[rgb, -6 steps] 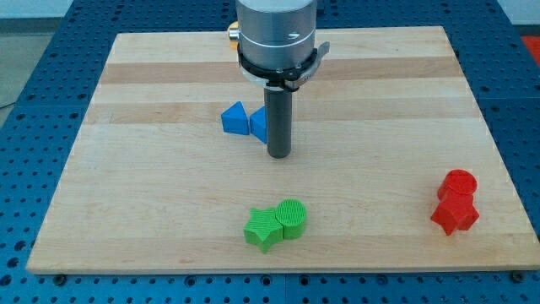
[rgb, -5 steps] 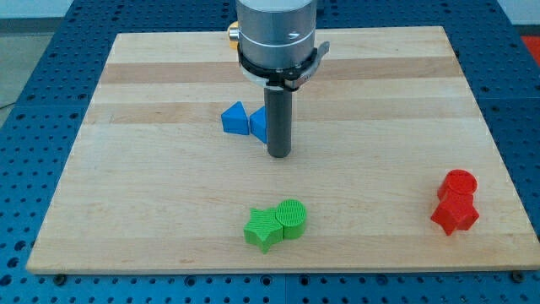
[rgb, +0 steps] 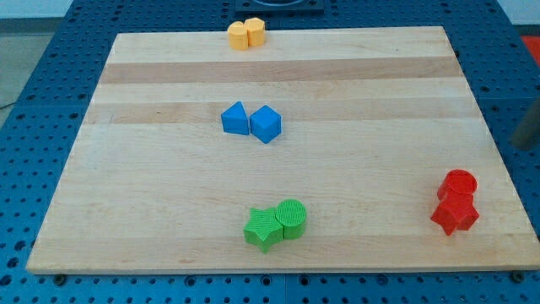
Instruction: Separate the red star and the red circle
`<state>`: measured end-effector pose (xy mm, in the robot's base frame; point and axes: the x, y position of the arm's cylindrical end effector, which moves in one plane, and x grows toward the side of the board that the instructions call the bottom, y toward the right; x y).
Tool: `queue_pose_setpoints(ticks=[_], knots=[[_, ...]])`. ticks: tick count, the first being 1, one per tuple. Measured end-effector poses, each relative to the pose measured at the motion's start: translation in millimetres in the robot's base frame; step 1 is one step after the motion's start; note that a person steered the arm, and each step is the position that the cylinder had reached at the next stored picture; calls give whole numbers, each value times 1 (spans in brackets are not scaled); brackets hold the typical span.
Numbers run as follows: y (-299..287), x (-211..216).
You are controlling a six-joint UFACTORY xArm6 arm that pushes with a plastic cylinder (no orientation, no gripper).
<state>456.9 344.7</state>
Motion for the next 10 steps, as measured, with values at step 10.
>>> queue_pose_setpoints(ticks=[10], knots=[[-202,125]])
